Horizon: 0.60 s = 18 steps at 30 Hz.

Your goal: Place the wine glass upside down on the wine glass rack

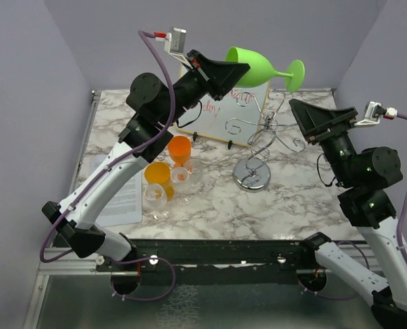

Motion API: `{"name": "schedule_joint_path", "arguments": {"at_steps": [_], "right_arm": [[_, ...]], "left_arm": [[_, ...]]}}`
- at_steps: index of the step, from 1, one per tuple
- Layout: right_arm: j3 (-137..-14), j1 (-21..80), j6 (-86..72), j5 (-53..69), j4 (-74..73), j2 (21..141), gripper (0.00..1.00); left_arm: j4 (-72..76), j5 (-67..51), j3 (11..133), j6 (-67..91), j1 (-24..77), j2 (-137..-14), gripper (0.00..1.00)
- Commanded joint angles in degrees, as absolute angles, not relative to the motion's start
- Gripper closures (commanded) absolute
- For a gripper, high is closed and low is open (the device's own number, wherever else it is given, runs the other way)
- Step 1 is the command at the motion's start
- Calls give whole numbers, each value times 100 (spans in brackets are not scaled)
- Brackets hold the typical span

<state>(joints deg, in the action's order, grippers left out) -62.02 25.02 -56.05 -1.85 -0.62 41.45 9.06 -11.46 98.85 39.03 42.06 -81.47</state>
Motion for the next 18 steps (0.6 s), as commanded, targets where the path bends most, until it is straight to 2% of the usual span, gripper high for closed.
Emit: {"name": "schedule_joint_path", "arguments": {"at_steps": [1, 4, 13, 18], "right_arm": [[-6272, 2491, -6289, 27, 755, 4334, 13], [-6187, 2482, -6705, -471, 920, 4447, 20], [-5987, 2485, -7514, -779, 2191, 4774, 23], [-6004, 2483, -7802, -733, 2306, 4920, 37]], "left_arm": [[1808, -1620, 9879, 4340, 4543, -8157, 100], [1987, -1565, 9790, 4392, 4723, -8169, 100], [2728, -1191, 9127, 4342, 5054, -7939, 100], [3124, -1060, 8833, 4283, 5154, -7852, 100]]}}
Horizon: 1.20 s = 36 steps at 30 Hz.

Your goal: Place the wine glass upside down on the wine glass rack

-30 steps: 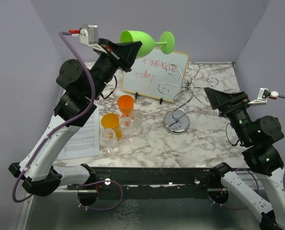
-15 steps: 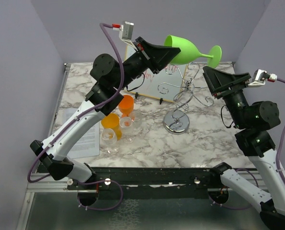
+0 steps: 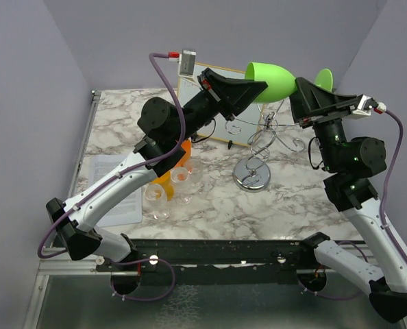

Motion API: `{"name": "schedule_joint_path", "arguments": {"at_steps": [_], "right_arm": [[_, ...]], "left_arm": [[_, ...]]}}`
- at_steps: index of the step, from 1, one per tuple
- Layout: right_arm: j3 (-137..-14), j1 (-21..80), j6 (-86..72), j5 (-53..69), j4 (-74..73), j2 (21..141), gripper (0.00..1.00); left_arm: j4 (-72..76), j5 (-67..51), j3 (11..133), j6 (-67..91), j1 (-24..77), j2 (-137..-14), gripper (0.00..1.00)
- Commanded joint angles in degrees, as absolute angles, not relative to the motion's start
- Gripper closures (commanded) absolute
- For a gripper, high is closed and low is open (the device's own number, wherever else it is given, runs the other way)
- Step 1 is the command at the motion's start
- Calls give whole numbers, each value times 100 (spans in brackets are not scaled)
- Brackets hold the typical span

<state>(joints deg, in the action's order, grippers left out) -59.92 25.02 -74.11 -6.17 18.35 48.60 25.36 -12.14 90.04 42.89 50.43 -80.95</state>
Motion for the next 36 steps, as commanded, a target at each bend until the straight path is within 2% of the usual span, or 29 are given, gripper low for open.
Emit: {"name": "schedule_joint_path", "arguments": {"at_steps": [1, 8, 15, 16, 21, 23, 26, 28, 30, 33, 36], "right_arm": [[-6005, 2485, -7843, -722, 2311, 4940, 41], [-5966, 2496, -7930, -658, 2460, 5010, 65], [-5943, 2486, -7726, -713, 2514, 5022, 97], [-5967, 2490, -7654, -712, 2514, 5023, 99], [-6011, 2491, -7409, -646, 2652, 5064, 99], [-6061, 2489, -7417, -603, 2640, 5111, 91], [-6097, 2494, -7472, -588, 2616, 5190, 71], [-6108, 2489, -7478, -573, 2671, 5243, 65], [-6119, 2492, -7469, -548, 2730, 5285, 64], [-6098, 2486, -7481, -515, 2803, 5319, 69], [-6027, 2488, -7583, -476, 2976, 5337, 70]], "left_arm": [[3193, -1037, 8776, 4270, 5169, -7835, 100], [3406, -954, 8522, 4208, 5214, -7780, 100], [3445, -769, 8157, 4214, 5218, -7537, 100], [3445, -742, 8099, 4215, 5221, -7491, 100], [3445, -767, 7893, 4254, 5219, -7337, 100], [3458, -850, 7886, 4299, 5220, -7341, 100], [3508, -1070, 7966, 4360, 5221, -7418, 100], [3553, -1186, 7996, 4395, 5223, -7482, 100], [3574, -1219, 7978, 4411, 5220, -7504, 100], [3594, -1198, 7932, 4396, 5220, -7511, 100], [3611, -1204, 7851, 4394, 5217, -7506, 100]]}}
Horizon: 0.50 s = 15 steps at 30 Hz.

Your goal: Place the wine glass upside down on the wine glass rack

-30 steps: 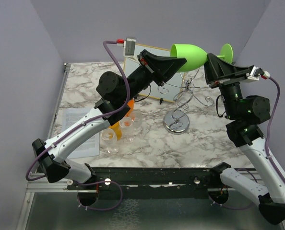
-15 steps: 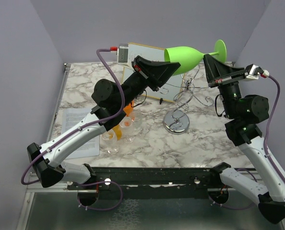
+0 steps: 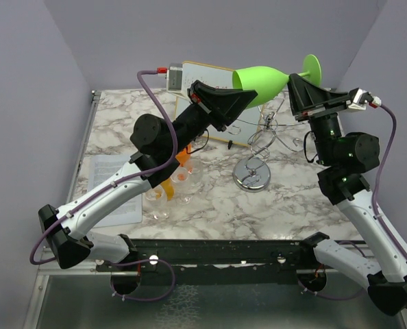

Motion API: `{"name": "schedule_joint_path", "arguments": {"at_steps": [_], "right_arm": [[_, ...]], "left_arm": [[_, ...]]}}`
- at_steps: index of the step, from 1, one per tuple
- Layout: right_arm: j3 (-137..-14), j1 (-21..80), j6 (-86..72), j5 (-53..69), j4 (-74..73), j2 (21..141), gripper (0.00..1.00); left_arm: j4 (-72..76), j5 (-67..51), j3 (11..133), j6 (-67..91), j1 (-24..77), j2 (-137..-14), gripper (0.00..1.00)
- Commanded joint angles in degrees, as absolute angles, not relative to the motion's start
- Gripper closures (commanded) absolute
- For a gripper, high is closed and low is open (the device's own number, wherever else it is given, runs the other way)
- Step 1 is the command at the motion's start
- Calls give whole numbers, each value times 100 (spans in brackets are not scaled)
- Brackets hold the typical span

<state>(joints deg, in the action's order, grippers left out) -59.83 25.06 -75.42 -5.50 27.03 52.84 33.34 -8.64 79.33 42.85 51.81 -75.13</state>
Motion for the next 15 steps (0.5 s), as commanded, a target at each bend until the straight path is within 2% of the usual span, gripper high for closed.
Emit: {"name": "schedule_joint_path", "arguments": {"at_steps": [1, 5, 8, 12, 13, 15], "right_arm": [[-5970, 2487, -7614, -450, 3120, 5342, 69], [-5921, 2485, -7728, -342, 3296, 5399, 64], [-5933, 2488, -7778, -273, 3341, 5454, 66], [-5866, 2488, -7746, -261, 3373, 5459, 87], [-5820, 2492, -7720, -280, 3408, 5443, 91], [-5784, 2484, -7598, -296, 3434, 5419, 99]], "left_arm": [[3612, -1192, 7819, 4399, 5221, -7498, 100], [3638, -1171, 7716, 4399, 5222, -7494, 100], [3652, -1126, 7630, 4395, 5219, -7484, 100], [3763, -972, 7418, 4439, 5222, -7422, 100], [3799, -953, 7361, 4439, 5219, -7387, 98], [3814, -898, 7233, 4430, 5218, -7315, 87]]}}
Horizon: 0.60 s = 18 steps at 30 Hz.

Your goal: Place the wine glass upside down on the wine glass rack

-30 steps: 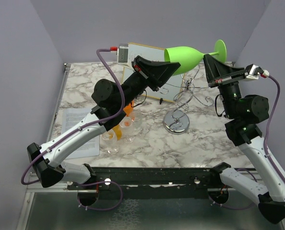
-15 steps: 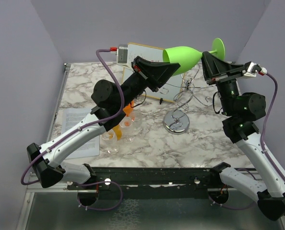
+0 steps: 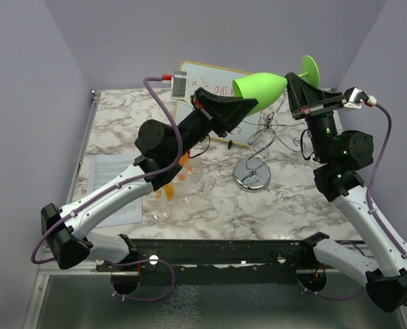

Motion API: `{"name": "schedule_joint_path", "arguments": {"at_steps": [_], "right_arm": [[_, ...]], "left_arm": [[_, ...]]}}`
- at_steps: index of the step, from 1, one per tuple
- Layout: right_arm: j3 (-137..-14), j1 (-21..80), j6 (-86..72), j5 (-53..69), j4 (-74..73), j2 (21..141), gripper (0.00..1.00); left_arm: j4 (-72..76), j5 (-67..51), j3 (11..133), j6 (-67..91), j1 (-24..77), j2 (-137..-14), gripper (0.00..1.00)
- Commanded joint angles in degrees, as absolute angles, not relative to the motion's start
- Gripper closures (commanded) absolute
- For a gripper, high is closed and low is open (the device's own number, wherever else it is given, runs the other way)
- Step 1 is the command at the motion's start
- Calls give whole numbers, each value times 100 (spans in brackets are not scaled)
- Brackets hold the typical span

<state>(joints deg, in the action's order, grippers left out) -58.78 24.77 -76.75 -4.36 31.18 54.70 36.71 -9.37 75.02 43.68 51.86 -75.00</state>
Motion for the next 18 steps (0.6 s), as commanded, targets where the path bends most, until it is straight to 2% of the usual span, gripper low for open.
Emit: {"name": "schedule_joint_path", "arguments": {"at_steps": [1, 4, 6, 8, 11, 18], "right_arm": [[-5786, 2480, -7514, -299, 3421, 5396, 99], [-5817, 2491, -7238, -279, 3269, 5274, 100], [-5851, 2491, -6963, -198, 3044, 5102, 100], [-5925, 2488, -6639, -93, 2633, 4870, 100], [-6096, 2488, -6136, 266, 1895, 4510, 100], [-6409, 2485, -4799, 1156, -205, 3813, 99]], "left_arm": [[3814, -860, 7166, 4437, 5223, -7255, 77], [3802, -716, 6890, 4356, 5216, -7022, 48], [3757, -613, 6656, 4266, 5219, -6778, 34], [3629, -522, 6412, 4129, 5213, -6509, 24], [3024, -424, 6239, 3849, 5212, -6077, 18], [1070, -349, 6494, 3076, 5217, -5569, 12]]}}
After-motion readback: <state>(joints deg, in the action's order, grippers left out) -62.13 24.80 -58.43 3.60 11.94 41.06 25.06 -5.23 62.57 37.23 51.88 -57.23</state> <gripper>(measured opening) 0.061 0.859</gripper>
